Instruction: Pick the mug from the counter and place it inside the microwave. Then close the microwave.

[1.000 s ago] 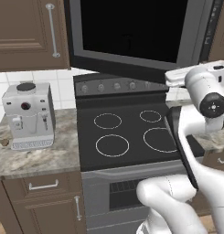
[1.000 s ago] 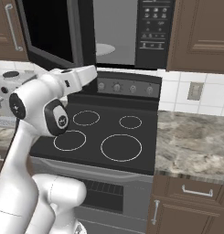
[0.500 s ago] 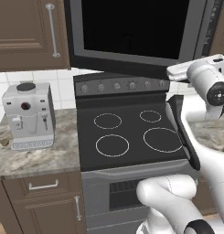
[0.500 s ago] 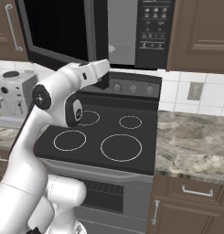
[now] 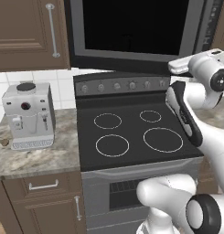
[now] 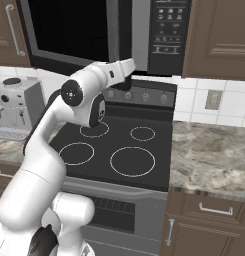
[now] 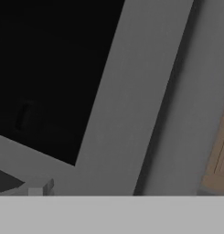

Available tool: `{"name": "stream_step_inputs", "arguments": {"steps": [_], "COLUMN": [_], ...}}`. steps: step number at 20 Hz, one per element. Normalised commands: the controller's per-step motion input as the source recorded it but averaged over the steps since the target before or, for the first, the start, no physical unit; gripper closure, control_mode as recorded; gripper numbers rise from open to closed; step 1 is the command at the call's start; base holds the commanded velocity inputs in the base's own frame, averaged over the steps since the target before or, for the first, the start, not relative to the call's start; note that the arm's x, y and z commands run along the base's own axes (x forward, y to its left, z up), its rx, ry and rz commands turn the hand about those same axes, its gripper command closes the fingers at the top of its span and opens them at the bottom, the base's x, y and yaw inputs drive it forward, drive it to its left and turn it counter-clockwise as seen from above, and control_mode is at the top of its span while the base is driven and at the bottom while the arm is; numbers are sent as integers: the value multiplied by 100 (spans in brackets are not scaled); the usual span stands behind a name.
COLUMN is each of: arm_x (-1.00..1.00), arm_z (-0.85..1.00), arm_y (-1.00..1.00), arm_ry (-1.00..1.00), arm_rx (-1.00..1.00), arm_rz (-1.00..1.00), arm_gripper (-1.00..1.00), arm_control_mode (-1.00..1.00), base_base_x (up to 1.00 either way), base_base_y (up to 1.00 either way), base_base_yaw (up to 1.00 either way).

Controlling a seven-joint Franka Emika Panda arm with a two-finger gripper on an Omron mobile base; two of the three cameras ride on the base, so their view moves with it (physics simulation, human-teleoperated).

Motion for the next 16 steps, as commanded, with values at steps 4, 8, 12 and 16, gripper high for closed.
{"name": "stream_step_inputs", "arguments": {"steps": [4, 8, 12, 16], "arm_x": [50, 50, 46, 36], "arm_z": [1, 3, 4, 2], "arm_y": [-13, -12, -13, -9], "arm_ry": [8, 8, 9, 8], "arm_rx": [0, 0, 0, 0], "arm_rz": [4, 4, 3, 2], "arm_gripper": [-100, -100, -100, -100], "arm_control_mode": [-100, -100, -100, -100], "base_base_x": [0, 0, 0, 0], "base_base_y": [0, 0, 0, 0], "base_base_yaw": [0, 0, 0, 0]}}
